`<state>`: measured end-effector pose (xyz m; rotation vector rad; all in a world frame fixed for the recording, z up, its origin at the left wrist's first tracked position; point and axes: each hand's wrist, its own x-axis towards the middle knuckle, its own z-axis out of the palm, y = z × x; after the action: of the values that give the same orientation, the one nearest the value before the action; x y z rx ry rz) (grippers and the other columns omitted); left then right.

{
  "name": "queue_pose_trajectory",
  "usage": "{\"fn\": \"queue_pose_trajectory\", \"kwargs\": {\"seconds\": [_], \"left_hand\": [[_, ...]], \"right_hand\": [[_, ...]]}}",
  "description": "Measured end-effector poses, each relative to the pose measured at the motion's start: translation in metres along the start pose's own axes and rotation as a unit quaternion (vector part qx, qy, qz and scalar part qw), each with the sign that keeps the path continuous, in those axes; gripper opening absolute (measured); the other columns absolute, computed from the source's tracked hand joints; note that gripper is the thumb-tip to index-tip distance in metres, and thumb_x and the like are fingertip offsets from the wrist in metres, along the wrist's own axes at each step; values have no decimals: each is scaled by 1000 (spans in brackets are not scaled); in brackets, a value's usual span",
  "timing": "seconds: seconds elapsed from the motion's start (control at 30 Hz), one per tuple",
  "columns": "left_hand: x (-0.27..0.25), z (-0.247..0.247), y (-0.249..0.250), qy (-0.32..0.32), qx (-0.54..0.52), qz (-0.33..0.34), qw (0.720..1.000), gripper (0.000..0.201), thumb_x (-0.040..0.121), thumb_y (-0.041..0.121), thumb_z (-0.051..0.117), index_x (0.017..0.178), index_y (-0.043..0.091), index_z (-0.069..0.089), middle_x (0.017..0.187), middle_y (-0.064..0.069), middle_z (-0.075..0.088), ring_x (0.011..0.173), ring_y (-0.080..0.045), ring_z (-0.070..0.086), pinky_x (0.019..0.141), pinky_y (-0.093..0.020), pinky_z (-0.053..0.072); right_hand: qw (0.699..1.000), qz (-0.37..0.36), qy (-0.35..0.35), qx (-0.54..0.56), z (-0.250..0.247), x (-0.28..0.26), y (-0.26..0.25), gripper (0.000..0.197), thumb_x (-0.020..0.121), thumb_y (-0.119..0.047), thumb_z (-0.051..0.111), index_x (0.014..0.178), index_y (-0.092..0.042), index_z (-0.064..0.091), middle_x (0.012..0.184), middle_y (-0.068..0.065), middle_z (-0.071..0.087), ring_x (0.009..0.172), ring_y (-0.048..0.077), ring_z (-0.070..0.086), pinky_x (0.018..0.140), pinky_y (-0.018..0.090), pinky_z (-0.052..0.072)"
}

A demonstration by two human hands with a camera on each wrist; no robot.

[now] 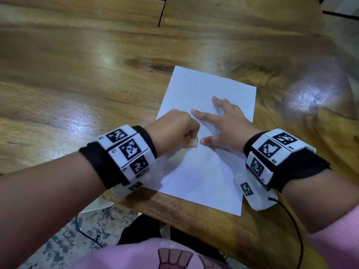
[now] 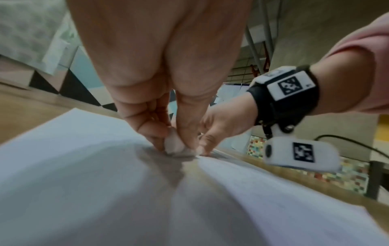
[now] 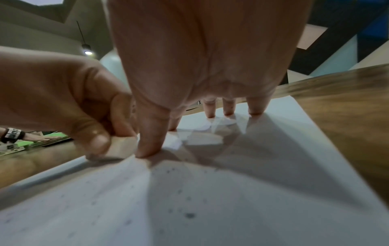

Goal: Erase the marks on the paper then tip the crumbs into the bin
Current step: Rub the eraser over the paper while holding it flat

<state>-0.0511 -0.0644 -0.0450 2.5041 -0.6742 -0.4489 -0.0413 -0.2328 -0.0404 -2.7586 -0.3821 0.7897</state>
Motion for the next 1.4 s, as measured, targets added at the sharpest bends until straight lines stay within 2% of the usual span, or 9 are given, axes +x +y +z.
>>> {"fn": "queue_pose_trajectory", "kwargs": {"seconds": [0.2, 0.4, 0.53, 0.7, 0.8, 0.9, 1.07, 1.27, 1.4], "left_hand": [[-48, 14, -3, -113, -22, 41, 993, 11, 74, 20, 69, 67, 14, 64, 71, 0, 58, 66, -16, 54, 55, -12, 32], [1, 2, 1, -21, -1, -6, 1000, 14, 77, 17, 66, 66, 17, 57, 68, 1, 50, 66, -17, 46, 50, -15, 29], [-41, 18, 1, -70, 1, 45, 997, 18, 78, 18, 58, 63, 12, 53, 68, 0, 49, 65, -20, 52, 58, -24, 39], [-68, 30, 3, -29, -9, 24, 999, 27, 81, 33, 38, 67, 15, 53, 74, -2, 48, 66, -19, 53, 58, -39, 49], [-65, 25, 6, -44, -33, 4, 998, 17, 79, 29, 51, 71, 16, 60, 77, -2, 53, 70, -18, 56, 64, -35, 49], [-50, 4, -1, -18, -39, -43, 998, 6, 73, 21, 68, 76, 15, 68, 78, -3, 64, 74, -18, 57, 65, -25, 40], [4, -35, -30, 69, -36, -123, 989, 9, 71, 12, 70, 79, 10, 68, 69, -3, 61, 69, -19, 54, 55, -20, 35], [2, -23, -21, 56, -1, -112, 992, 18, 75, 14, 67, 64, 19, 53, 65, 2, 51, 64, -16, 45, 51, -24, 30], [-47, -9, -17, -42, 9, -63, 997, 23, 74, 19, 68, 57, 15, 53, 60, -2, 56, 55, -14, 46, 49, -21, 28]], "right_hand": [[1000, 0, -8, -12, -1, 0, 0, 74, 83, -50, 59, 140, -57, 13, 158, -2, -12, 145, 21, -13, 119, 41, 2], [1000, -5, -1, -12, 0, 0, 1, 72, 83, -51, 59, 140, -57, 14, 158, -2, -11, 145, 21, -13, 119, 42, 3], [1000, -3, -8, -16, -1, 0, 0, 73, 83, -51, 59, 140, -57, 13, 157, -2, -12, 145, 21, -13, 119, 42, 2], [998, -25, 4, -56, -2, -2, -12, 72, 88, -40, 56, 145, -46, 13, 156, -6, -20, 144, 18, -17, 119, 39, 2], [997, -63, -21, -40, 4, -1, -23, 72, 92, -24, 49, 149, -35, 7, 158, -5, -16, 145, 17, -14, 118, 33, -1], [996, -64, -40, -40, 5, -2, -25, 78, 91, -35, 53, 149, -36, 1, 158, -3, -17, 145, 18, -14, 117, 32, -2], [996, -68, -39, -46, 4, -3, -25, 89, 85, -44, 61, 149, -36, -1, 158, -3, -14, 145, 19, -12, 116, 30, 0], [996, -64, -40, -56, 4, -2, -23, 91, 85, -46, 60, 149, -34, -4, 158, -3, -15, 145, 19, -12, 116, 30, 0], [996, -69, -39, -44, 5, -1, -22, 91, 85, -44, 61, 149, -35, -2, 158, -4, -15, 145, 19, -13, 117, 32, 0]]}}
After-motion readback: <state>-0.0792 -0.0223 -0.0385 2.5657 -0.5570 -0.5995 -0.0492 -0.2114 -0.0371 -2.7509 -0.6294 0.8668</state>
